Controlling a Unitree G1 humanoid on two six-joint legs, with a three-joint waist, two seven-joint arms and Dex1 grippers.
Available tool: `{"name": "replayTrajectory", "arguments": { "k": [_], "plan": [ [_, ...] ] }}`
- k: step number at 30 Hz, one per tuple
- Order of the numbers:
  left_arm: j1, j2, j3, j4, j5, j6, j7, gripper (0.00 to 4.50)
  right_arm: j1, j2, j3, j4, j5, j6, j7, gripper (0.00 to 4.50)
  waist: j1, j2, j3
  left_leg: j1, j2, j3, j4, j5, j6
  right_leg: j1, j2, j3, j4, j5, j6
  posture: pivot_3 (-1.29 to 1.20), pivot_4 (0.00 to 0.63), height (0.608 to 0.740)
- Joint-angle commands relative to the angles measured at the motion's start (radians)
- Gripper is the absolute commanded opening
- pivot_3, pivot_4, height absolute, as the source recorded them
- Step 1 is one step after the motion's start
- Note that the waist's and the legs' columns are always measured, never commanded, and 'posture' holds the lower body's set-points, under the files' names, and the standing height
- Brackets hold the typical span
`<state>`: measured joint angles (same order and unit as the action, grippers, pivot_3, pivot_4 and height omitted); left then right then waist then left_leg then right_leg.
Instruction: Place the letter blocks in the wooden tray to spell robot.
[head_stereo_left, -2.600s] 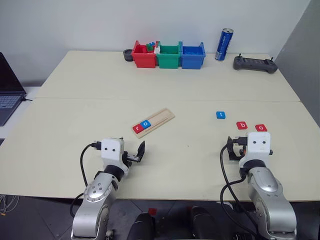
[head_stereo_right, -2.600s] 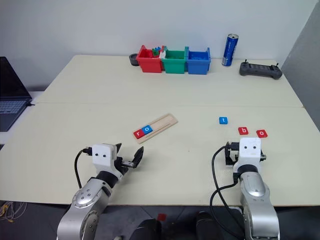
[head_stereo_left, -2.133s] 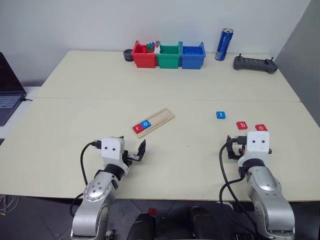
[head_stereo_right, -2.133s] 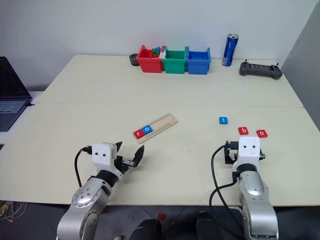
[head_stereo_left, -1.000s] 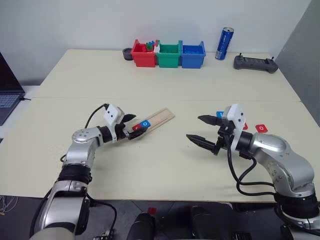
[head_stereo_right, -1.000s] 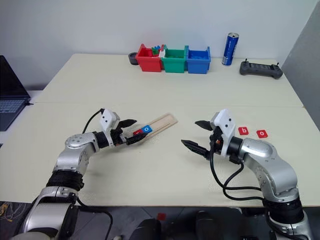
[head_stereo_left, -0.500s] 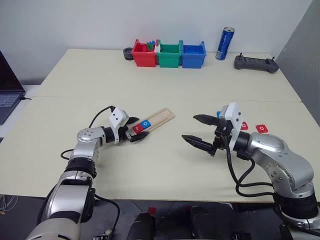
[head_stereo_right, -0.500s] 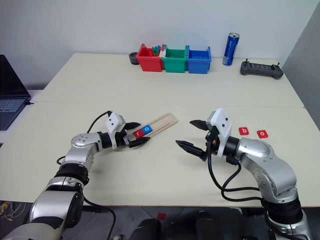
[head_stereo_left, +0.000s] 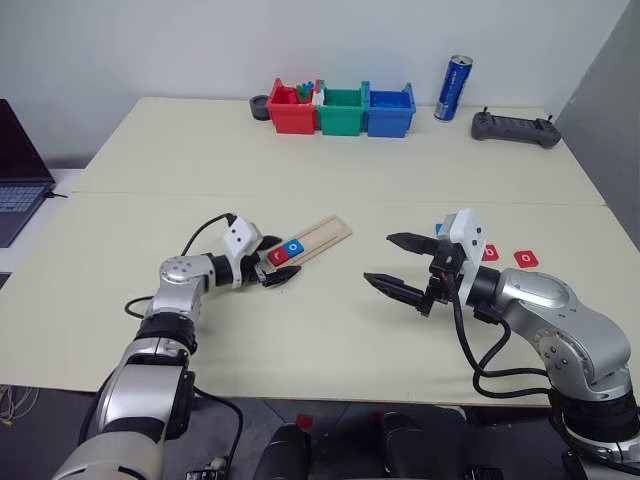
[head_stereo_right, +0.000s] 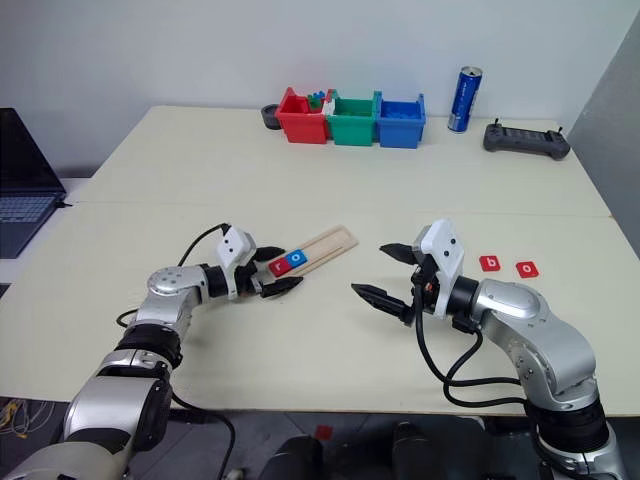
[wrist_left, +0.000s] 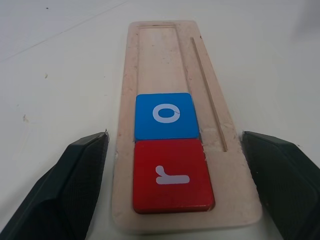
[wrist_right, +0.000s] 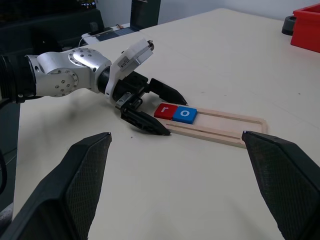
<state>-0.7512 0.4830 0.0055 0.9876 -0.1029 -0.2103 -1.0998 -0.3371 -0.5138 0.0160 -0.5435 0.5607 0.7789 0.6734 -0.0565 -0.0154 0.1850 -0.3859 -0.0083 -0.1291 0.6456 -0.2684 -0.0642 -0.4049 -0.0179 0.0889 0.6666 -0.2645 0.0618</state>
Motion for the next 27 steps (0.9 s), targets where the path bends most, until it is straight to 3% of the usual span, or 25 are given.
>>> {"name": "replayTrajectory", "arguments": {
  "k": [1, 5, 14, 20, 27],
  "plan": [
    [-0.008, -0.003, -0.001, 0.024, 0.007, 0.000, -0.008, 4.32, -0.011, -0.008, -0.024, -0.038, 0.029, 0.002, -0.011, 4.49, 0.000, 0.000, 0.000, 0.000, 0.000, 0.000, 0.000, 0.000, 0.000, 0.000, 0.000, 0.000, 0.000, 0.000, 0.000, 0.00, 0.150, 0.740],
    [-0.016, 0.001, 0.003, 0.034, 0.011, -0.006, -0.004, 3.39, -0.006, -0.012, -0.025, -0.045, 0.038, 0.004, -0.017, 4.50, 0.000, 0.000, 0.000, 0.000, 0.000, 0.000, 0.000, 0.000, 0.000, 0.000, 0.000, 0.000, 0.000, 0.000, 0.000, 0.00, 0.150, 0.740],
    [-0.035, -0.024, -0.010, 0.026, 0.026, -0.055, 0.008, 3.40, 0.005, -0.026, -0.041, -0.045, 0.039, -0.005, -0.023, 4.50, 0.001, 0.000, 0.000, 0.000, 0.000, 0.000, 0.000, 0.000, 0.000, 0.000, 0.000, 0.000, 0.001, 0.000, 0.000, 0.00, 0.150, 0.740],
    [0.014, -0.089, -0.052, -0.160, -0.010, -0.038, -0.103, 3.40, 0.089, -0.114, -0.098, -0.089, 0.065, -0.012, 0.033, 4.50, 0.016, 0.000, 0.000, -0.004, -0.001, -0.002, 0.001, 0.000, 0.000, 0.000, -0.001, -0.002, -0.001, 0.000, 0.000, 0.00, 0.150, 0.740],
    [0.102, -0.089, -0.122, -0.361, -0.041, 0.008, -0.252, 3.40, 0.212, -0.231, -0.131, -0.110, 0.035, -0.119, 0.135, 4.50, 0.003, 0.000, 0.000, -0.004, 0.000, -0.002, 0.001, 0.000, 0.000, -0.001, 0.000, -0.002, 0.000, 0.000, 0.000, 0.00, 0.150, 0.740]
  ]
}}
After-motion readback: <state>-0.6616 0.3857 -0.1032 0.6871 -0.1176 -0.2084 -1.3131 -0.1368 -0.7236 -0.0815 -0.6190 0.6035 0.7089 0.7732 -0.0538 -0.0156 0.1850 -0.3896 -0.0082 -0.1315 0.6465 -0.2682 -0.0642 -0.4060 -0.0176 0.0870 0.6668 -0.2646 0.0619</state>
